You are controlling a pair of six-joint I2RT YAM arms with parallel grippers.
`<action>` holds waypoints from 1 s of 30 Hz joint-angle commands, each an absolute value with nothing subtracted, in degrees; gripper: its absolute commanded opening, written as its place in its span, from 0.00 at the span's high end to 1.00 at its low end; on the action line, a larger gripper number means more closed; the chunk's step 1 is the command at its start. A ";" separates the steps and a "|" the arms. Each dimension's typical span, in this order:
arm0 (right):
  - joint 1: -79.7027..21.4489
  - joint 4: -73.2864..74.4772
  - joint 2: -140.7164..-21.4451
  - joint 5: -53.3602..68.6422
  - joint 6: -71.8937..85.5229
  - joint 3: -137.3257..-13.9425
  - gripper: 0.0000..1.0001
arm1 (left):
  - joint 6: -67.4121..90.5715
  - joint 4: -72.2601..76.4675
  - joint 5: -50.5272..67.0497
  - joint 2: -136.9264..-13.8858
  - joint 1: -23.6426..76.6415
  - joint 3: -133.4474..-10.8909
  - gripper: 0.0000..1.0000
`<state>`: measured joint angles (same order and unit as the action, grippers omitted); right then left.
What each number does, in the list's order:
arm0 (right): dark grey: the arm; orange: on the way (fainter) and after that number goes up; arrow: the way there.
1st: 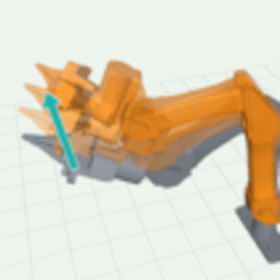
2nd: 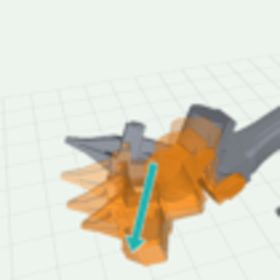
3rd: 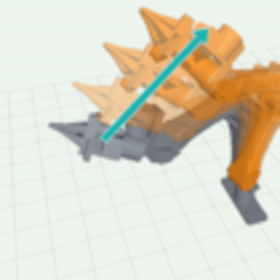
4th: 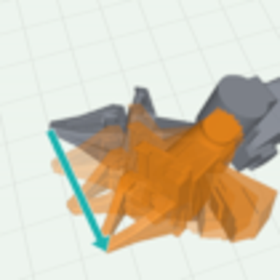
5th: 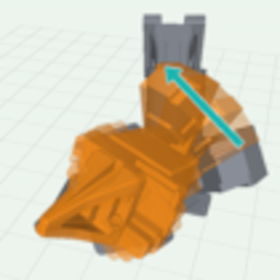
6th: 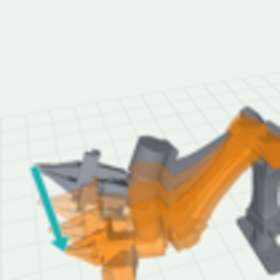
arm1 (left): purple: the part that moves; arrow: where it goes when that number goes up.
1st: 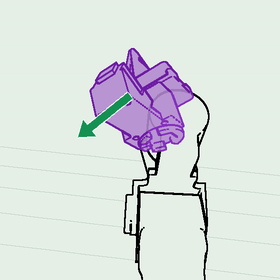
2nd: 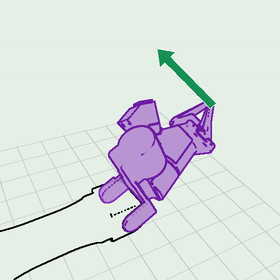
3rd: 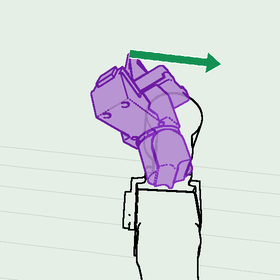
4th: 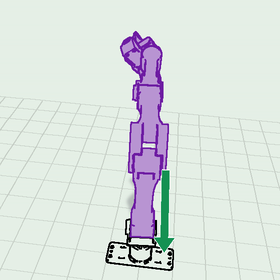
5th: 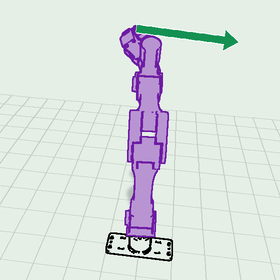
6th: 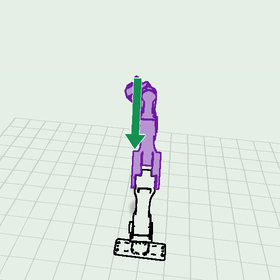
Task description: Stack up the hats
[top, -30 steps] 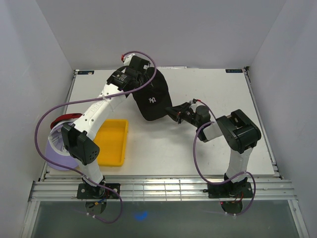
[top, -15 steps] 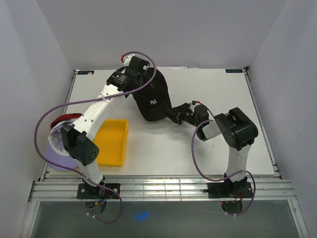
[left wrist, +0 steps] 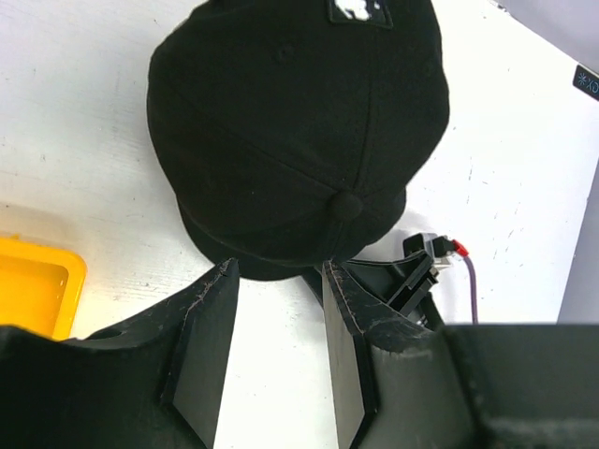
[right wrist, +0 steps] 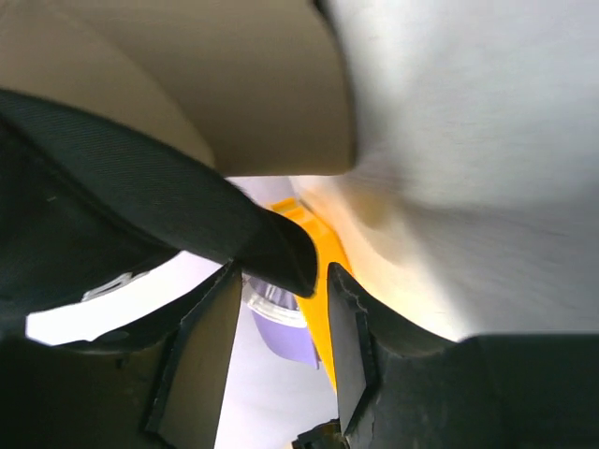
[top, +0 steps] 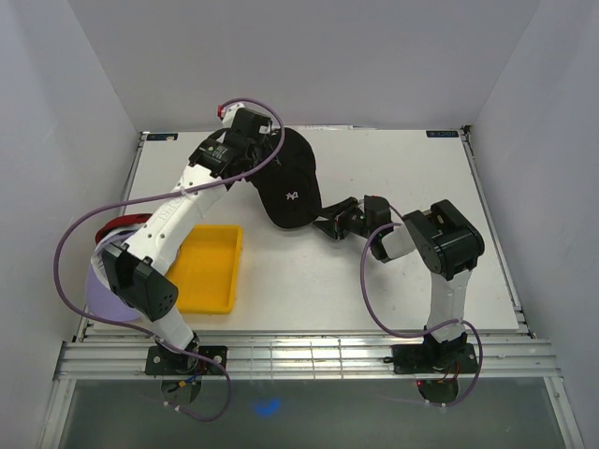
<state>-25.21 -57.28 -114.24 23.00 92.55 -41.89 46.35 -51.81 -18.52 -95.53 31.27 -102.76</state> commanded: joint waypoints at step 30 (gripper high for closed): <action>-21.18 -44.75 -98.54 26.54 78.42 -33.49 0.33 | 51.30 -65.81 -28.46 -73.40 28.04 -93.08 0.32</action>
<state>-21.43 -45.91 -102.45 24.77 83.26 -34.92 47.16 -57.45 -21.98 -77.17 28.75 -94.00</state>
